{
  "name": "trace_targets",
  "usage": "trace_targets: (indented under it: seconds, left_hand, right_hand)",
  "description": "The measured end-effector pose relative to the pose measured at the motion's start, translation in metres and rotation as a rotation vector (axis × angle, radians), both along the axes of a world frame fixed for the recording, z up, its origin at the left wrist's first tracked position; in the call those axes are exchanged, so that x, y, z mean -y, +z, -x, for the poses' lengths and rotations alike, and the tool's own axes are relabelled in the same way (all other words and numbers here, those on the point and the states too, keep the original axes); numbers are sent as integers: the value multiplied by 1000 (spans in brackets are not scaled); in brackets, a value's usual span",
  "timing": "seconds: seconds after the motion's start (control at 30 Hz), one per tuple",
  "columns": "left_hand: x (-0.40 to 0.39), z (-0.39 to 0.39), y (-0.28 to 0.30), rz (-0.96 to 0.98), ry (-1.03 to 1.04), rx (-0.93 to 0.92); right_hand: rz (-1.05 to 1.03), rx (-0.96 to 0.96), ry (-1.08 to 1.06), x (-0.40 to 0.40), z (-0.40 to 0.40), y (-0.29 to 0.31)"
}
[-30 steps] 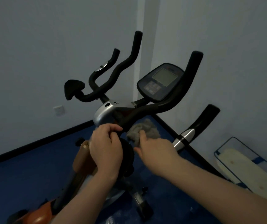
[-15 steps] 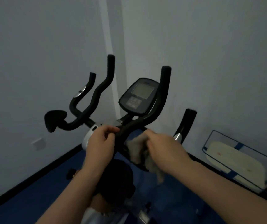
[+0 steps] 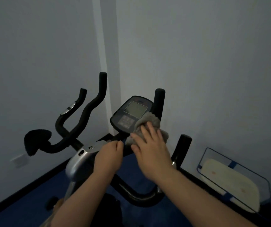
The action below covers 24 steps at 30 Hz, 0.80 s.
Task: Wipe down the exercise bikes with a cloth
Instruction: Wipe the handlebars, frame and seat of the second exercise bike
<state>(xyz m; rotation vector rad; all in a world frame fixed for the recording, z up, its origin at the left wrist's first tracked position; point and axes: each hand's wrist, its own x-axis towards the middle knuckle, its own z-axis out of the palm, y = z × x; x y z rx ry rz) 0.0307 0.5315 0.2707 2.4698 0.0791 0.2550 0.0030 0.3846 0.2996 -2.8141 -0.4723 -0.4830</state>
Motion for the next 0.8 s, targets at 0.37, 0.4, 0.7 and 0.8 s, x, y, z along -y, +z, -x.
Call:
trace_targets:
  seconds: [0.37,0.4,0.7,0.8]
  left_hand:
    - [2,4,5,50,86,58]
    - [2,4,6,87,91,57]
    - [-2,2,7,279,132,29]
    - [-2,1,9,331,55,-98]
  right_hand:
    - [213,3,89,14,-28,12]
    - [180,8,55,3,-20,5]
    - [272,20,104,25,-39,14]
    - [86,36,9,2,-19,1]
